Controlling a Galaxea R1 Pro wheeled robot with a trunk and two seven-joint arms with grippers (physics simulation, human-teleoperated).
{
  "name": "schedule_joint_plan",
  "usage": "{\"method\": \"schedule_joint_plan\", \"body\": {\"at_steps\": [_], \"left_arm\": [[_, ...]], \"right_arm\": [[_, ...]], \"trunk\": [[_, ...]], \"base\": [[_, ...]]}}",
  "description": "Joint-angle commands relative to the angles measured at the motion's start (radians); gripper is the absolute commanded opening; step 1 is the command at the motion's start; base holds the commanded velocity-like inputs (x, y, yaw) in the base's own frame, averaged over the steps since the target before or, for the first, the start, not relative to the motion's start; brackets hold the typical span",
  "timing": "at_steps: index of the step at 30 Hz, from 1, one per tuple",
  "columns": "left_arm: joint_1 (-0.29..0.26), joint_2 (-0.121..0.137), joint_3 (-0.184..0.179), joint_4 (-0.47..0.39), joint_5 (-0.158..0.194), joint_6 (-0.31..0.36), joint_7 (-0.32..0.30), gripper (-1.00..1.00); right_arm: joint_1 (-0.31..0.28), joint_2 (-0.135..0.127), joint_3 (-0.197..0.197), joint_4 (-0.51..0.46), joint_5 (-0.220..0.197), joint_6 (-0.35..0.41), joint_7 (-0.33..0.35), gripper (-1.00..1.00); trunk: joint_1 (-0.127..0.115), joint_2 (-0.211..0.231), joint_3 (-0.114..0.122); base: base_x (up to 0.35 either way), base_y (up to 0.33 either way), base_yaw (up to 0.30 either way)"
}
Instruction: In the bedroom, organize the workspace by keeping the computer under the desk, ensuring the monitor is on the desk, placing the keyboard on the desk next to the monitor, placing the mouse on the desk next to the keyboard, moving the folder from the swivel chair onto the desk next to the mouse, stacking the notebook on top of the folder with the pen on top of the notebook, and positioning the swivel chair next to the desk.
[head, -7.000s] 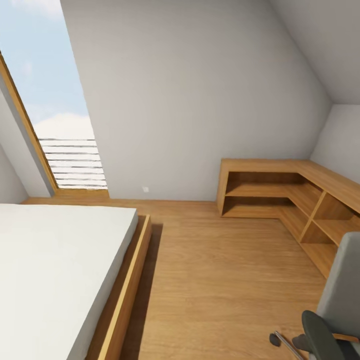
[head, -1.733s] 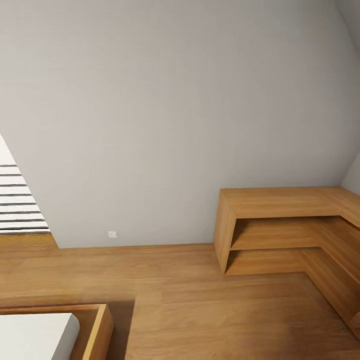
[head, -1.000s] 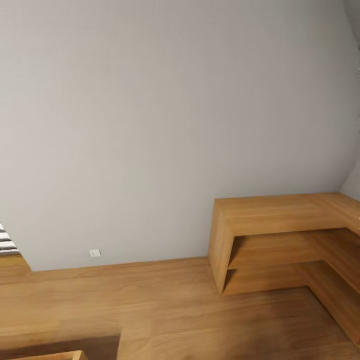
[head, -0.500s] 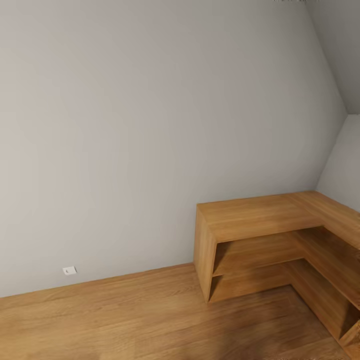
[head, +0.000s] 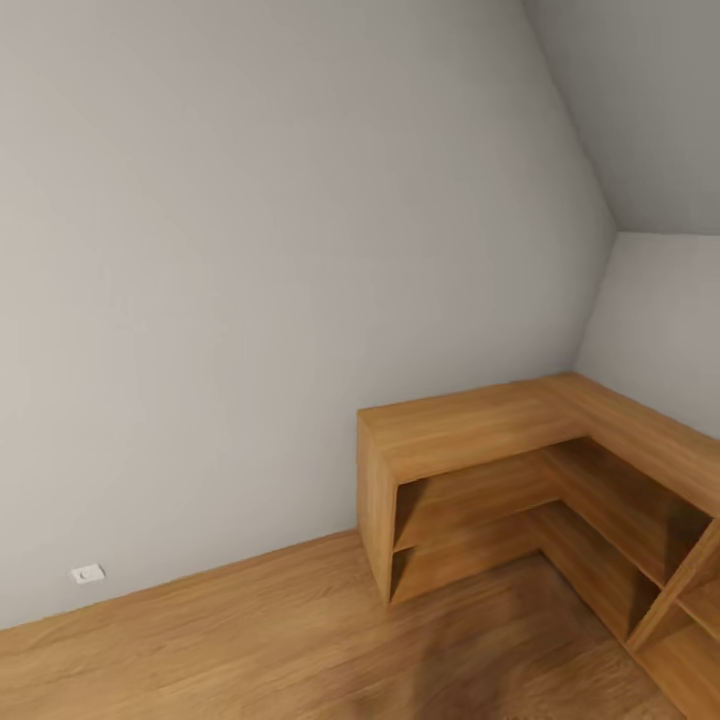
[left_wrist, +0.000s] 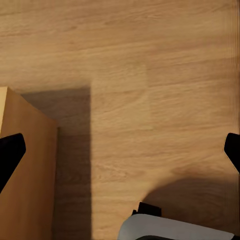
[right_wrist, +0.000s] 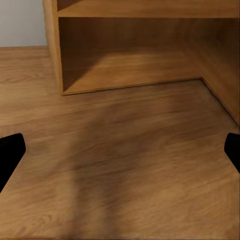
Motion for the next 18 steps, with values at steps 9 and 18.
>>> {"method": "schedule_joint_plan", "body": {"at_steps": [9, 18], "left_arm": [[0.001, 0.001, -0.009, -0.003, 0.006, 0.0, 0.006, 1.0], [0.001, 0.001, -0.009, -0.002, 0.007, 0.0, 0.006, 1.0]], "right_arm": [[-0.001, 0.004, -0.011, -0.005, -0.114, 0.062, -0.002, 1.0], [-0.001, 0.009, -0.01, -0.006, -0.129, 0.063, -0.003, 1.0]], "trunk": [[0.0, -0.001, 0.0], [0.0, -0.001, -0.001]], "base": [[0.25, 0.0, -0.294], [0.305, 0.0, -0.297]]}}
